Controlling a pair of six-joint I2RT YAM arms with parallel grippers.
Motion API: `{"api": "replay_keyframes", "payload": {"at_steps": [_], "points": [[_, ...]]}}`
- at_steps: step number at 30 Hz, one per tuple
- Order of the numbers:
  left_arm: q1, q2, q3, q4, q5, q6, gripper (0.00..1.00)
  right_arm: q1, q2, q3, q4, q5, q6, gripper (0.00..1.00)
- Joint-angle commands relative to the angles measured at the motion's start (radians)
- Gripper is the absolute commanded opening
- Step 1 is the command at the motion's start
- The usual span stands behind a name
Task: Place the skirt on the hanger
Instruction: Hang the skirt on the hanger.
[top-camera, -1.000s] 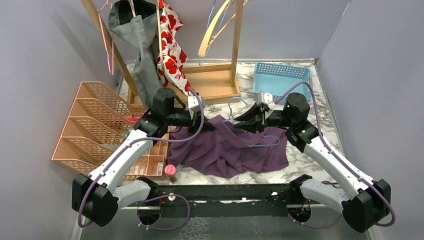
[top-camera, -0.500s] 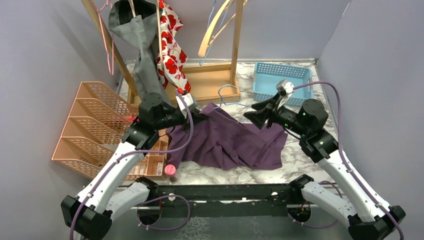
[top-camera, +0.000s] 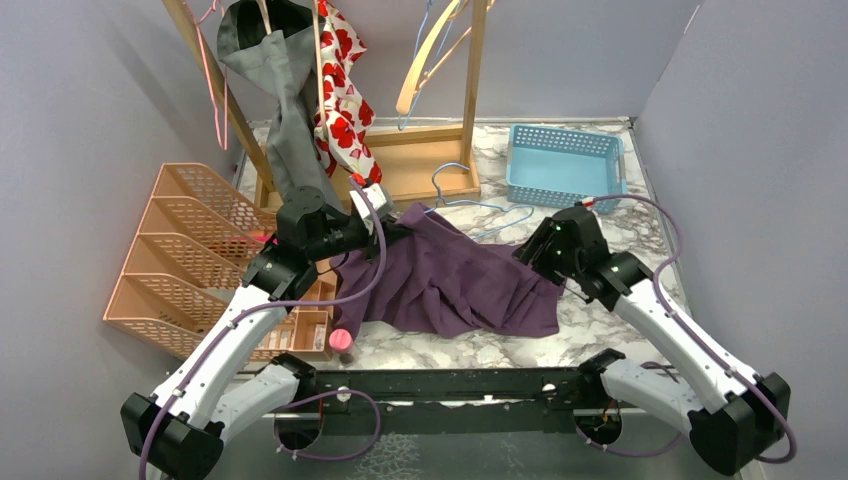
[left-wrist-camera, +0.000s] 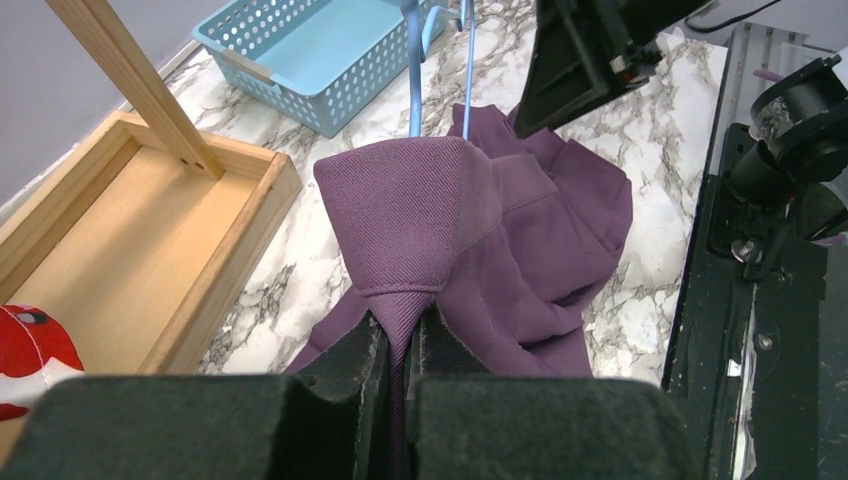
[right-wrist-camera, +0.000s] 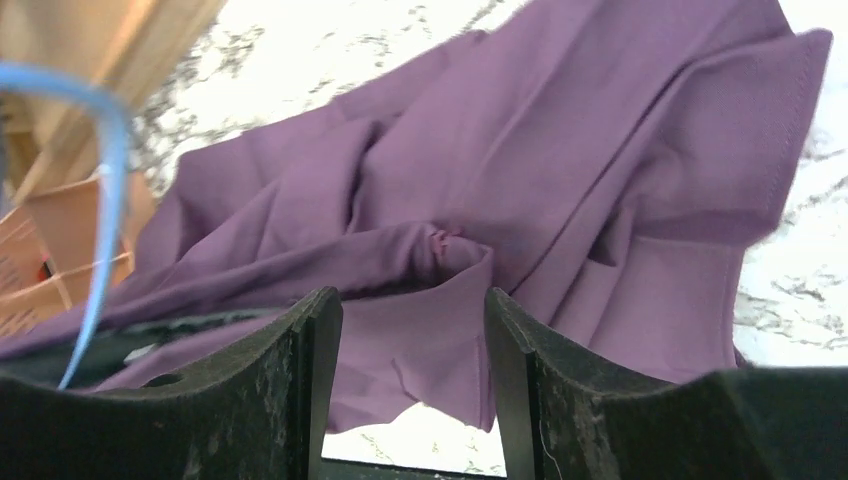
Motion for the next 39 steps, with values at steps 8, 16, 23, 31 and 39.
{"api": "replay_keyframes", "payload": {"at_steps": [8,16,23,31,39], "points": [[0.003,-0.039,0.006,0.034,0.003,-0.026,0.00,0.004,0.135,-0.033,-0.008,0.108,0.305,0.61],[0.003,-0.038,0.012,0.027,-0.012,-0.024,0.00,0.003,0.035,-0.147,-0.065,-0.080,0.298,0.50],[0.003,-0.036,0.018,0.018,-0.019,-0.023,0.00,0.004,0.038,-0.189,-0.063,-0.120,0.323,0.16],[0.003,-0.065,0.029,-0.023,-0.027,-0.022,0.00,0.004,-0.006,-0.097,0.043,0.028,0.177,0.01],[0.003,-0.133,-0.002,-0.062,0.008,-0.033,0.00,0.004,-0.151,-0.077,0.407,0.188,-0.218,0.01]]}}
